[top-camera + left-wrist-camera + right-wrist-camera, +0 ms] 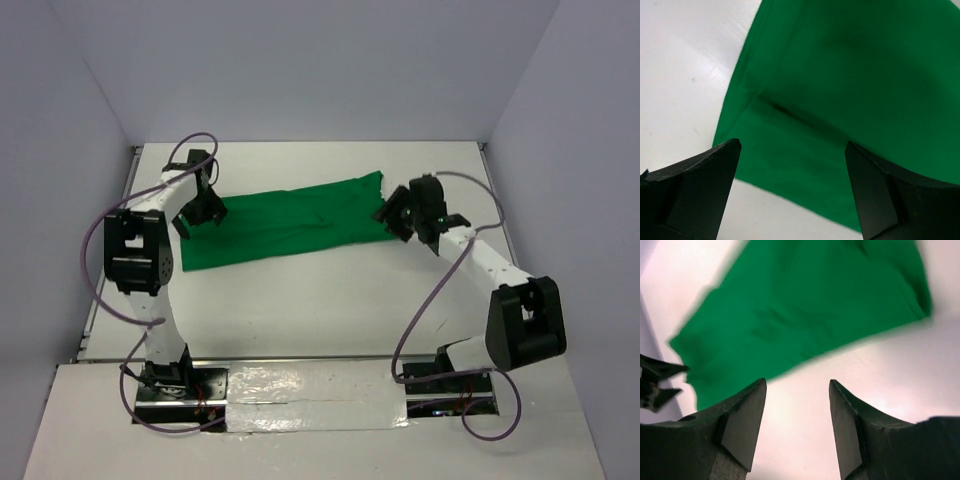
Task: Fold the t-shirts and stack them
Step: Rotate the tshirt 90 degrees
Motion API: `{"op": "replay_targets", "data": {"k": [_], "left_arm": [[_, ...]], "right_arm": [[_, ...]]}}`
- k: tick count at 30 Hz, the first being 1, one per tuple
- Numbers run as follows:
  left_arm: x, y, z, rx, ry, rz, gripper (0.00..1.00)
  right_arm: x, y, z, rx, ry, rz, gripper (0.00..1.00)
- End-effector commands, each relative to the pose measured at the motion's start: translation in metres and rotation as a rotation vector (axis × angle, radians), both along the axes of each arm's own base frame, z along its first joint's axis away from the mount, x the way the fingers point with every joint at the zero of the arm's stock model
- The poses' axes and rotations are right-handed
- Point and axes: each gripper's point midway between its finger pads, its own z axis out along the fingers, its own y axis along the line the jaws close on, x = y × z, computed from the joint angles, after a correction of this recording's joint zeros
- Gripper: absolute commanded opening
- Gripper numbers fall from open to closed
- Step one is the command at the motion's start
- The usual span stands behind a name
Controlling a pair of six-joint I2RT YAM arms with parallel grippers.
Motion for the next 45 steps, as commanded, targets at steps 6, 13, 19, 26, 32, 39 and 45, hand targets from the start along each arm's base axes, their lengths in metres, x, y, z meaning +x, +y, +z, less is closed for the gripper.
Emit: {"op": "replay_targets", "data": {"k": [6,13,19,26,32,39,45], "left_arm": [[-0.014,0.017,-0.044,0.099,0.175,0.056,1.0],[-0.105,-0.012,-0.056,-0.044,0.292,0.087,0.99],[-0.139,-0.06,0.012,-0.279,0.161,0.076,0.99],[-0.081,-0.054,0.132,-0.249,-0.162,0.018,0.99],[-0.043,-0.053,0.157,-0.228,-0.252,-0.01,0.99],[-0.043,-0.048,0.177,-0.211,-0.303,-0.014,0.99],[-0.054,-0.042,0.165,-0.186,-0.283,-0.001,0.99]], "right_arm": [[-0.029,0.018,-0.103,0.213,0.204,-0.074,0.65],[0.072,0.033,-0.121,0.192,0.23,-0.147,0.65],[0.194,0.059,-0.108,0.177,0.23,-0.121,0.69],[0.167,0.052,-0.034,0.118,0.099,-0.002,0.92],[0.034,0.1,-0.043,0.148,0.107,0.137,0.9],[-0.031,0.209,-0.094,0.191,0.228,0.291,0.62],[-0.031,0.226,-0.13,0.187,0.295,0.27,0.45]]}}
